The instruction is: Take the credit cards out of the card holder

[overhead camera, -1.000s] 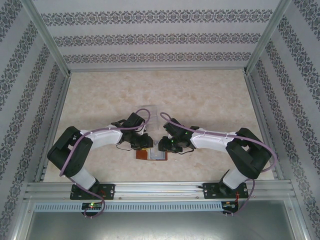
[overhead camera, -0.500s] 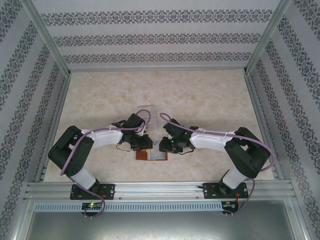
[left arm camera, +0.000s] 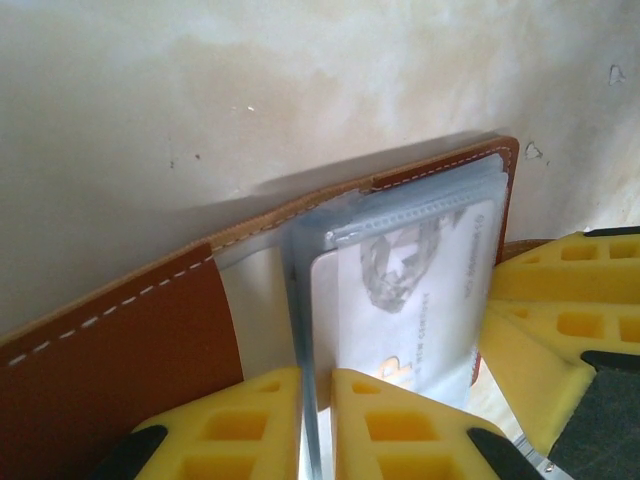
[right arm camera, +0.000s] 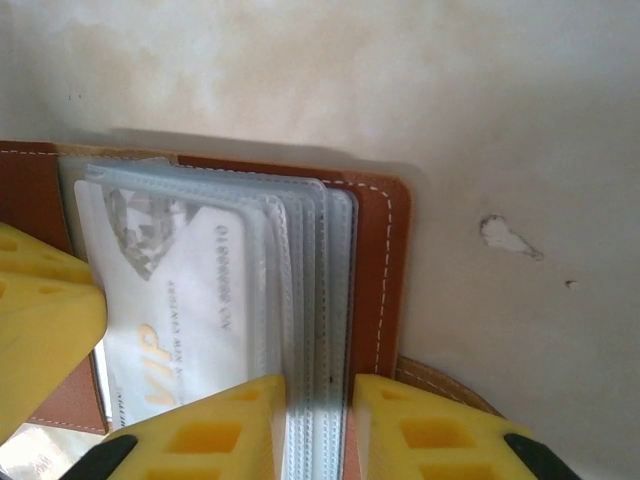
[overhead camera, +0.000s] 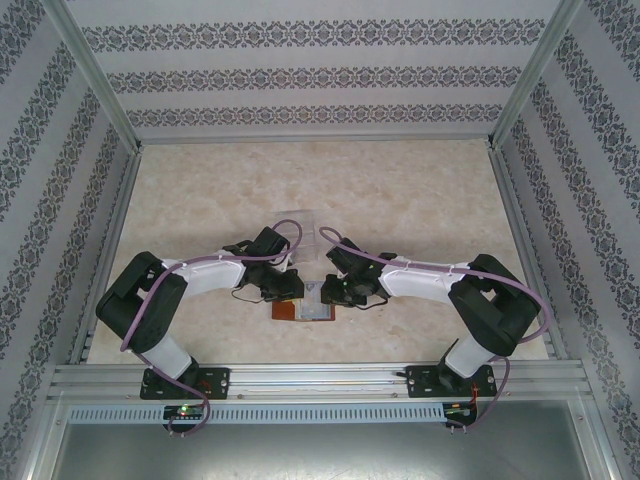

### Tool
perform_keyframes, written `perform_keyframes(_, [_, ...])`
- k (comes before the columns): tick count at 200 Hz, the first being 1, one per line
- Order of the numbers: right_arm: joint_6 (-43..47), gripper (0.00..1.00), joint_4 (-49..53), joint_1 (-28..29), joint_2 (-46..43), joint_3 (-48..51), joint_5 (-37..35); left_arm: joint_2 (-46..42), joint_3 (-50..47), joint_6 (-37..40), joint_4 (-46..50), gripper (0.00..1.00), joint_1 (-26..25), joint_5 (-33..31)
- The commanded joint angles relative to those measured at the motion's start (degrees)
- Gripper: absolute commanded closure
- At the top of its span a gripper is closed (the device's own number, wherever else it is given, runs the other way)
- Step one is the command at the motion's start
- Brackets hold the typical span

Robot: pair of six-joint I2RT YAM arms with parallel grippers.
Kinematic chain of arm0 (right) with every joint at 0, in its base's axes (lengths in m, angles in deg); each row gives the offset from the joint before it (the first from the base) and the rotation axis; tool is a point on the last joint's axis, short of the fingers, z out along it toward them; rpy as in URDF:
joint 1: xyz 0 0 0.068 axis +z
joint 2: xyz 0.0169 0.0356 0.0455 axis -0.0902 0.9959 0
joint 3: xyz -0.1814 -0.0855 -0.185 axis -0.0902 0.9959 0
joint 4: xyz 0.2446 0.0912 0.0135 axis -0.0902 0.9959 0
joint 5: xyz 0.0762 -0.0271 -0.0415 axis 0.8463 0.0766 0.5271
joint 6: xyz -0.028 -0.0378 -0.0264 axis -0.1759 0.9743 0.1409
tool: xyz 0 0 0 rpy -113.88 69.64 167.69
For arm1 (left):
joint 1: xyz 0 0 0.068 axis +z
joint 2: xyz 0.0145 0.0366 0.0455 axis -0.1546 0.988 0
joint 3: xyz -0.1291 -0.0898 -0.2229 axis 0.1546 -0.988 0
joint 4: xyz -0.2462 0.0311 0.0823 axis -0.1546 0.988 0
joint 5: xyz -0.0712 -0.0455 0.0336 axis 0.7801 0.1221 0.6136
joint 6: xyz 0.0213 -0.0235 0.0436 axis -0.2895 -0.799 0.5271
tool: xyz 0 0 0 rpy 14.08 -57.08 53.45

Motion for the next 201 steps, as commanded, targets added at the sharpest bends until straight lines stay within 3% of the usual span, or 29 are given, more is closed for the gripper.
perform_keyframes(1, [1.0, 0.75, 4.0, -0.3, -0.1, -0.1, -2.8, -1.2, 0.2, 1.4, 4.2, 0.84, 1.0, -1.8])
perform_keyframes(53, [1.1, 0.78, 5.0, -0.3, -1.2, -0.5, -3.3, -2.7, 0.6, 1.2, 4.8, 0.85, 1.0, -1.7])
perform_keyframes(119, [0.5, 0.69, 5.5, 0.4, -5.9, -1.9, -3.6, -2.9, 0.3, -0.3, 2.3, 0.83, 1.0, 0.4])
perform_keyframes(201, [2.1, 0.63, 5.5, 1.6, 1.4, -5.8, -1.4, -3.2, -0.5, -1.8, -0.4, 0.76, 1.2, 1.4])
